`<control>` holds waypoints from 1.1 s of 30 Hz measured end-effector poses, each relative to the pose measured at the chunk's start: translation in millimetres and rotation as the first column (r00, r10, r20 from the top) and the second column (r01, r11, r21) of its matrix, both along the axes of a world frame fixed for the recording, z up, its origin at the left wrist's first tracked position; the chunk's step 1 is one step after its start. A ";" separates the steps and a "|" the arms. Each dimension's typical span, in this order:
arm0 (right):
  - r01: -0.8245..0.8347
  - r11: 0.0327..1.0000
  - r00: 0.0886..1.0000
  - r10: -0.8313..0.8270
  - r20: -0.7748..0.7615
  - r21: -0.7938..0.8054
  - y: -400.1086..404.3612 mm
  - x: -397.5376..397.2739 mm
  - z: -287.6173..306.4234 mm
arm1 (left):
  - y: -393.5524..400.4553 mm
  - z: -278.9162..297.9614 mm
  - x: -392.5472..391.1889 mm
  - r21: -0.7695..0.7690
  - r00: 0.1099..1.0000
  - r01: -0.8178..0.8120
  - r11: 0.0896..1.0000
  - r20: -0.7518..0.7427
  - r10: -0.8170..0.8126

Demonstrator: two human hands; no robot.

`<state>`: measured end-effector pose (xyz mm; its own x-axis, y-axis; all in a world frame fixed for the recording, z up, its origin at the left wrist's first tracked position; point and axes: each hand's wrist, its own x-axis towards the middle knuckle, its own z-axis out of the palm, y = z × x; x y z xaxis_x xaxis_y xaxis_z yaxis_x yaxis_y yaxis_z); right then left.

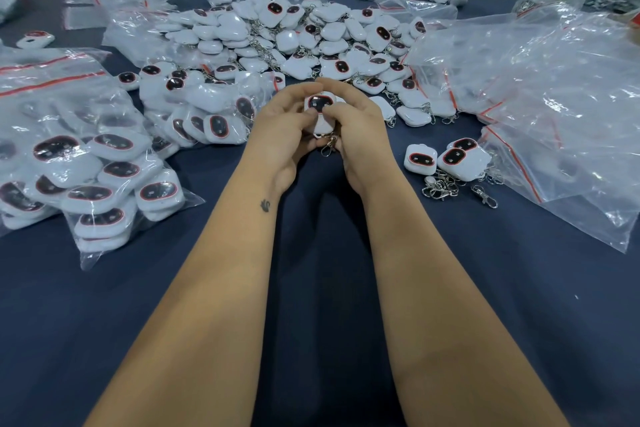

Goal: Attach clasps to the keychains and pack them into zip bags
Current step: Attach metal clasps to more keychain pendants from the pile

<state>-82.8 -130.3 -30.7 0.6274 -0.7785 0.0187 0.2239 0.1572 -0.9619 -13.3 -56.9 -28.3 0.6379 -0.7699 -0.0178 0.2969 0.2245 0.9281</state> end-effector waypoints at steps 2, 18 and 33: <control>-0.008 1.000 0.999 0.007 0.040 0.030 1.9 -0.7 1.7 | 0.8 0.1 1.6 -0.015 1.000 0.008 1.000 -0.024 -0.009; 0.054 0.998 0.997 -0.053 0.064 -0.015 4.1 -6.0 4.0 | 1.1 2.1 -3.2 -0.012 1.000 -0.006 1.000 0.013 0.007; -0.061 0.994 0.998 0.059 -0.019 -0.095 6.5 -4.5 4.7 | 0.1 -2.0 -0.4 -0.115 0.996 -0.086 0.990 -0.031 0.083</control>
